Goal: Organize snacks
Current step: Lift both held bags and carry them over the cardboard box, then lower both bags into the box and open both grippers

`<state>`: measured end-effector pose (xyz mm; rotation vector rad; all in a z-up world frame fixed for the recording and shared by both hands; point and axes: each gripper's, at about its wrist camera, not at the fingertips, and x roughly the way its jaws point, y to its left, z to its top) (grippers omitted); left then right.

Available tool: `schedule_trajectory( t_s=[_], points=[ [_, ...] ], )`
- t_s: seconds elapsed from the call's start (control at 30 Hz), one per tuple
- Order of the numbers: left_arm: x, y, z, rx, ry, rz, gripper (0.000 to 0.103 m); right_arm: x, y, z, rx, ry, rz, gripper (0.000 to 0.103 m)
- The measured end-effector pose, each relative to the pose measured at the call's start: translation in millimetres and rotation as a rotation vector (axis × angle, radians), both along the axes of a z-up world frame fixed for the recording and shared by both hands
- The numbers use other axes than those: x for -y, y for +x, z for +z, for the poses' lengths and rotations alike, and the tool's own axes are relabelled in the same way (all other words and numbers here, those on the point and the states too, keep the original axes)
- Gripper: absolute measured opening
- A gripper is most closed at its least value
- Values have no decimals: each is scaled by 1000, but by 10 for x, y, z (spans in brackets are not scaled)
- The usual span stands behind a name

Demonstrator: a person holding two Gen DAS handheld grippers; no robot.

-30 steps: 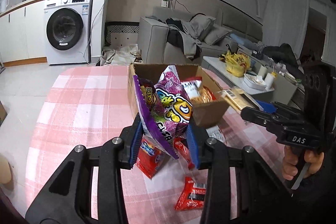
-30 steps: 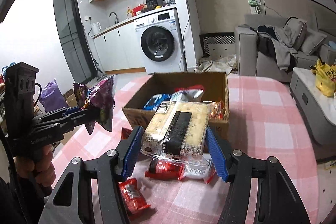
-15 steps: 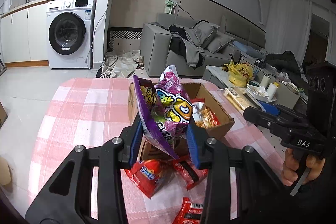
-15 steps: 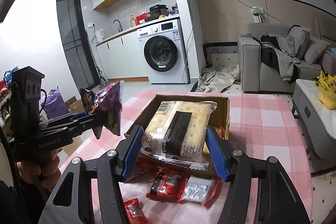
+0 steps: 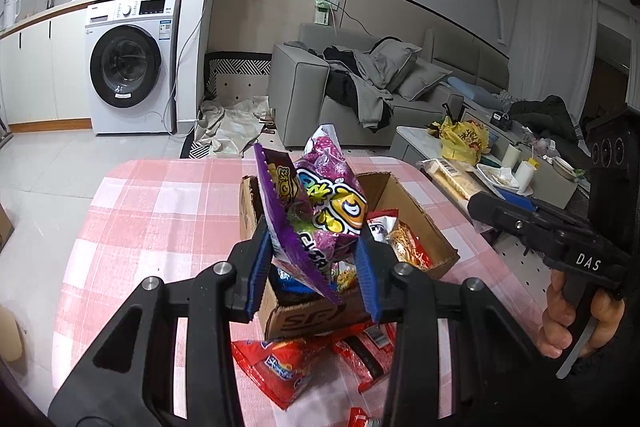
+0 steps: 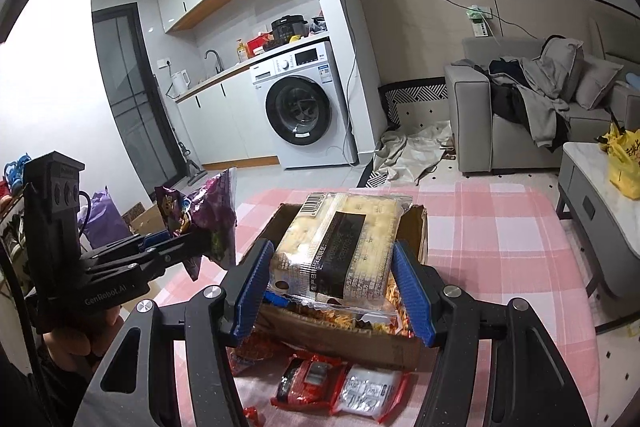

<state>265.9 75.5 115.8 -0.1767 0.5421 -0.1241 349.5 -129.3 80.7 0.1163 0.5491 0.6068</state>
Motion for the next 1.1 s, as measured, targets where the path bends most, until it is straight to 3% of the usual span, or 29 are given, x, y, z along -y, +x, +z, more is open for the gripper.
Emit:
schedule_trajectory(
  t_s=[0.4, 1.1],
  points=[
    [106, 577, -67, -10, 13, -7, 35, -95, 205, -12, -17, 10, 3, 62],
    [329, 1346, -636, -88, 43, 2, 35, -164, 718, -342, -104, 19, -10, 62]
  ],
)
